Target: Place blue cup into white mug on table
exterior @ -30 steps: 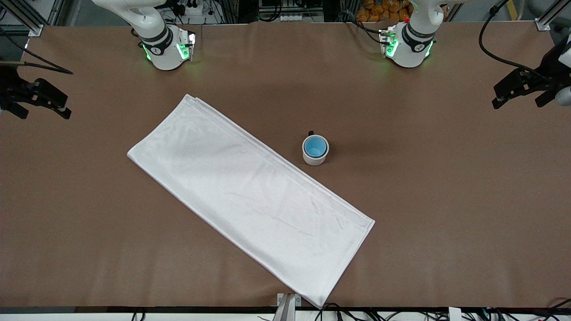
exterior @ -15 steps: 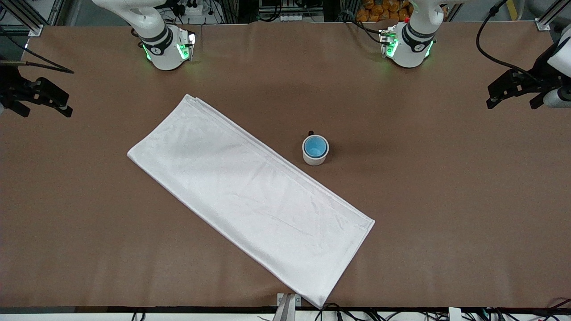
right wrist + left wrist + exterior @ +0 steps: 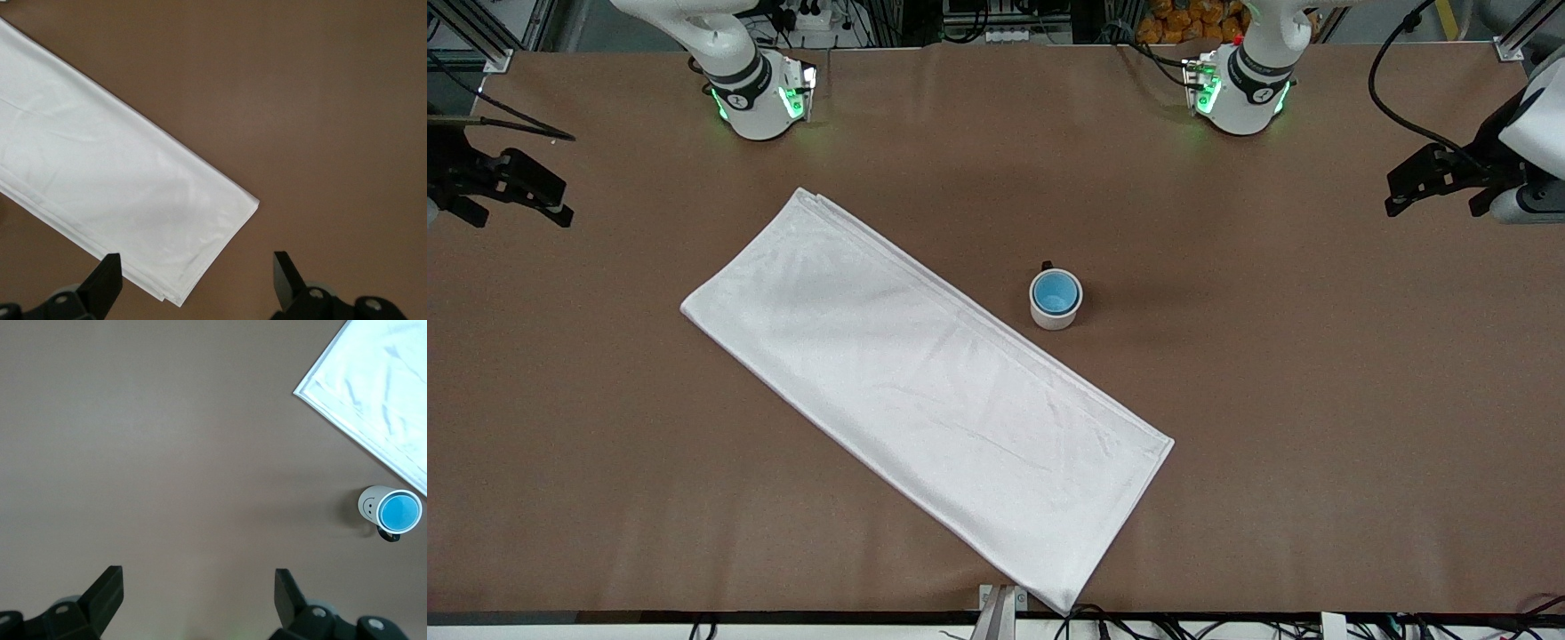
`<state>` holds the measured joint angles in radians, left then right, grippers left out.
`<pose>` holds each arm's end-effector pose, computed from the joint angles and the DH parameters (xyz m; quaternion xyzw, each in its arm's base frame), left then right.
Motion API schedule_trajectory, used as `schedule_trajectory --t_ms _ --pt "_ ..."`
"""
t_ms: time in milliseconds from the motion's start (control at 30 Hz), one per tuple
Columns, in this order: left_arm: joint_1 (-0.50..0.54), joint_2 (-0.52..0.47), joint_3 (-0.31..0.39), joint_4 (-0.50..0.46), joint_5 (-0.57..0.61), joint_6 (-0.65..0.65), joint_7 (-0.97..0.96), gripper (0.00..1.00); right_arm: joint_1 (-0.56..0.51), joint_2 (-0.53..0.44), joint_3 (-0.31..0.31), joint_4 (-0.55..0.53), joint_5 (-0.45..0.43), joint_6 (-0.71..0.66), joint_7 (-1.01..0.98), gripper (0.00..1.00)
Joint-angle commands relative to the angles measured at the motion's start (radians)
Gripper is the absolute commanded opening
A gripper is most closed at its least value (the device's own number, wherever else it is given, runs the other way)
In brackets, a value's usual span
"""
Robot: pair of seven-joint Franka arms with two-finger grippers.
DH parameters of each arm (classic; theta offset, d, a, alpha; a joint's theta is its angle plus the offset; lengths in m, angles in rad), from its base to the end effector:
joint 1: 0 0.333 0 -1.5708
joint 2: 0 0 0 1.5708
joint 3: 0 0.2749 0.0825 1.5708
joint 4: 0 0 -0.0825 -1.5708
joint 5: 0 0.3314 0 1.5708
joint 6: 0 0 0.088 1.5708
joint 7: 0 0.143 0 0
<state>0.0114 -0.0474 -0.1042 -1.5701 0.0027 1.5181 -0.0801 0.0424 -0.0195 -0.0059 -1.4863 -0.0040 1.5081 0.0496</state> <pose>0.4817 -0.0455 0.5663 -1.0000 0.0062 0.0021 0.0040 0.4917 0.0173 0.5867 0.9998 -0.0067 0.0207 0.0010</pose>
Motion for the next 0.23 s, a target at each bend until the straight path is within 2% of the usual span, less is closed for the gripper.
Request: schedule_trajectory --t_ms 0,200 --pt "0.001 0.0 -0.003 0.008 0.011 -0.018 0.005 1.0 -0.015 -0.02 0.014 -0.014 0.01 -0.005 -0.013 1.0" --pt "0.001 0.0 -0.003 0.012 0.011 -0.019 0.003 1.0 -0.015 -0.019 0.014 -0.014 0.012 -0.003 -0.013 1.0"
